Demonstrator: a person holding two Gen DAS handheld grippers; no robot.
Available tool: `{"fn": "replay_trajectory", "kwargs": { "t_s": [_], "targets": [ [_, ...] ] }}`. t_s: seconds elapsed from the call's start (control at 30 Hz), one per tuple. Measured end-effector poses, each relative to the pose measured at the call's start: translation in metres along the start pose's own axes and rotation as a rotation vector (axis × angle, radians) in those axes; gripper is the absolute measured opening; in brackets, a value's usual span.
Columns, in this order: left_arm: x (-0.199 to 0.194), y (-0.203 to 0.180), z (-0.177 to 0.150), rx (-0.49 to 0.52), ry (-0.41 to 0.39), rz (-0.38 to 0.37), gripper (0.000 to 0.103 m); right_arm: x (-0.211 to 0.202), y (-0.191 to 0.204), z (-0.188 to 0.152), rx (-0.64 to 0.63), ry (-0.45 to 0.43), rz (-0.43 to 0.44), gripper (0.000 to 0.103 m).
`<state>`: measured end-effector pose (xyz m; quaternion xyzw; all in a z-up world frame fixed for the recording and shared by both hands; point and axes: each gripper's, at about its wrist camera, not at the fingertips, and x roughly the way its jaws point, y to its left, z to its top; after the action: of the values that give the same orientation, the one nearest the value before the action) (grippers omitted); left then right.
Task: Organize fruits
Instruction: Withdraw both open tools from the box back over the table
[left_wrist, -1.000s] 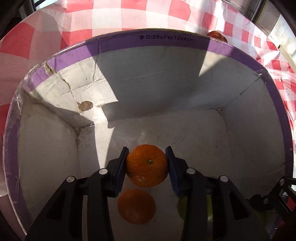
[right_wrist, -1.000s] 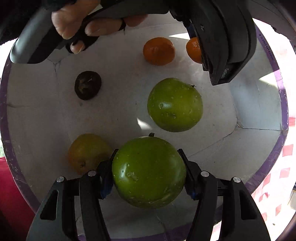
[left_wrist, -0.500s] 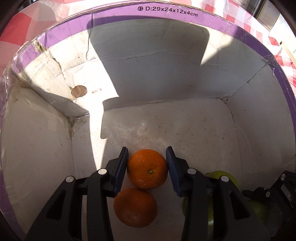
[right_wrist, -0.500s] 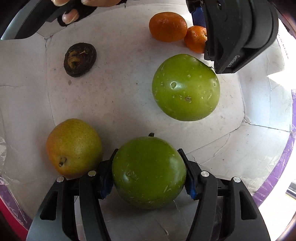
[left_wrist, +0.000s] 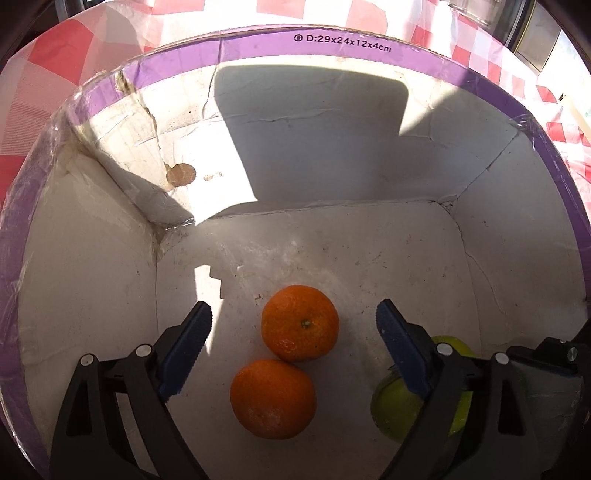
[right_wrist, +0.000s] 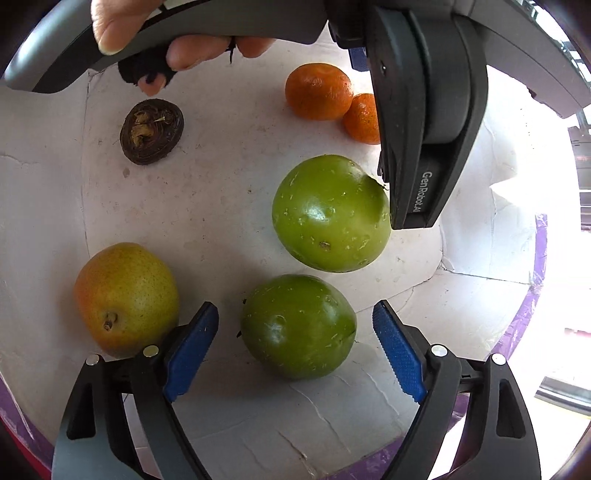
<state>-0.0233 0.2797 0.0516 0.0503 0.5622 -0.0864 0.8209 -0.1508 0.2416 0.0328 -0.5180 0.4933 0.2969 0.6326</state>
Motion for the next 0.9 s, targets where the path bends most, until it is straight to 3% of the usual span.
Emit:
{"fn": "replay_trajectory", "kwargs": {
  "t_s": [0.1, 0.17, 0.23, 0.4, 0.53, 0.6, 0.73, 0.9],
  "targets": [
    [-0.024, -0.002, 0.002, -0.029, -0.104, 0.011, 0.096, -0.016, -0.006, -0.011, 0.026, -0.080, -0.049, 0.083],
    [-0.044, -0.001, 0.002, -0.067, -0.185, 0.022, 0.097, -0.035, -0.017, -0.019, 0.074, -0.184, -0.106, 0.083],
    [-0.063, 0.001, 0.002, -0.112, -0.263, 0.048, 0.098, -0.056, -0.028, -0.030, 0.134, -0.290, -0.107, 0.083],
    [-0.117, 0.005, 0.010, -0.195, -0.451, 0.162, 0.101, -0.099, -0.072, -0.078, 0.397, -0.534, -0.090, 0.084],
    [-0.148, -0.017, 0.044, -0.227, -0.542, 0.185, 0.101, -0.104, -0.118, -0.124, 0.630, -0.635, -0.071, 0.086],
    [-0.154, -0.031, 0.057, -0.252, -0.569, 0.160, 0.101, -0.095, -0.144, -0.149, 0.725, -0.630, -0.076, 0.087],
    [-0.154, -0.074, 0.084, -0.268, -0.569, 0.059, 0.101, -0.060, -0.170, -0.192, 0.864, -0.539, -0.092, 0.087],
    [-0.138, -0.144, 0.106, -0.253, -0.566, 0.066, 0.101, -0.022, -0.182, -0.251, 0.995, -0.453, -0.080, 0.087]
  ]
}}
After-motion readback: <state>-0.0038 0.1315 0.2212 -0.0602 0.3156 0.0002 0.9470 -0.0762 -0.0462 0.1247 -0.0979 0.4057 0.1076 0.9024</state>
